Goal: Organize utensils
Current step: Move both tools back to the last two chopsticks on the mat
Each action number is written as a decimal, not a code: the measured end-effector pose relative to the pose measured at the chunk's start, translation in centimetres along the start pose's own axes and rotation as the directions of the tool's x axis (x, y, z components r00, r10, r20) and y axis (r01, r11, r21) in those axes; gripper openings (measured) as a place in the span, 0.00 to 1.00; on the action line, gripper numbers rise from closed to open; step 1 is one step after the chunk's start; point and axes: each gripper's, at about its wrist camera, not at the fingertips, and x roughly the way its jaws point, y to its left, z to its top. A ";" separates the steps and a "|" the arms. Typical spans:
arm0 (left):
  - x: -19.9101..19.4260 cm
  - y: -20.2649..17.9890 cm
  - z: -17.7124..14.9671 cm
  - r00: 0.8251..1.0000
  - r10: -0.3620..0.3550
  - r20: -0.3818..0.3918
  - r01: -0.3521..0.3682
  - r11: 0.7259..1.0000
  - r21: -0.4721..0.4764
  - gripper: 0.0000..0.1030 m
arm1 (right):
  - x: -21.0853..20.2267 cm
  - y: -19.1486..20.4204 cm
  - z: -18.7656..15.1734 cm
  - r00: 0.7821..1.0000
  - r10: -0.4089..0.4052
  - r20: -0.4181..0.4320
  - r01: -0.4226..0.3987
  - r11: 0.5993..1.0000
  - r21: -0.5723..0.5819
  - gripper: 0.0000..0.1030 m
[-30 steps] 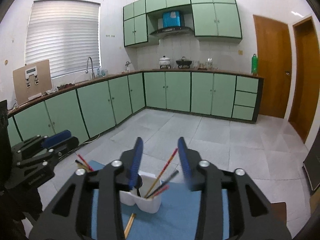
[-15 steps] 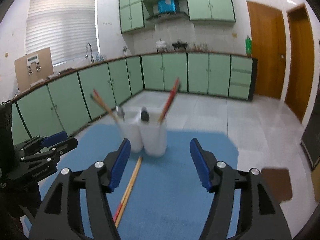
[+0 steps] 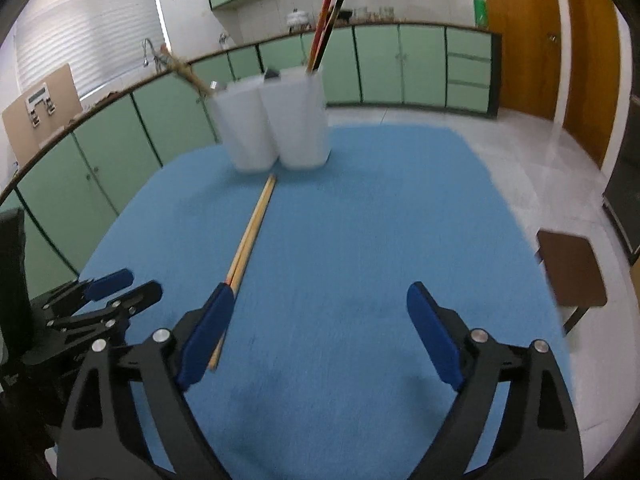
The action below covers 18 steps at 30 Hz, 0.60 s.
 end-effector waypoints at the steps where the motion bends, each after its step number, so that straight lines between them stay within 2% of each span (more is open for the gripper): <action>1: 0.0 0.1 -0.1 1.000 0.001 -0.008 -0.001 1.000 -0.001 0.58 | 0.3 0.4 -0.5 1.000 -0.002 -0.012 0.001 1.000 -0.008 0.84; 8: -0.2 0.4 -0.5 0.999 0.020 -0.028 -0.020 1.000 -0.009 0.63 | 1.6 2.1 -2.3 0.998 0.009 -0.068 -0.013 0.998 -0.062 0.84; 12: -0.3 1.1 -0.6 0.999 0.028 -0.039 -0.029 0.999 -0.032 0.63 | 1.4 2.9 -2.4 0.997 0.004 -0.072 -0.010 0.996 -0.085 0.83; 18: -0.3 1.2 -0.6 0.998 0.033 -0.044 -0.035 0.999 -0.040 0.64 | 1.7 4.3 -2.7 0.995 -0.033 -0.092 0.020 0.991 -0.136 0.81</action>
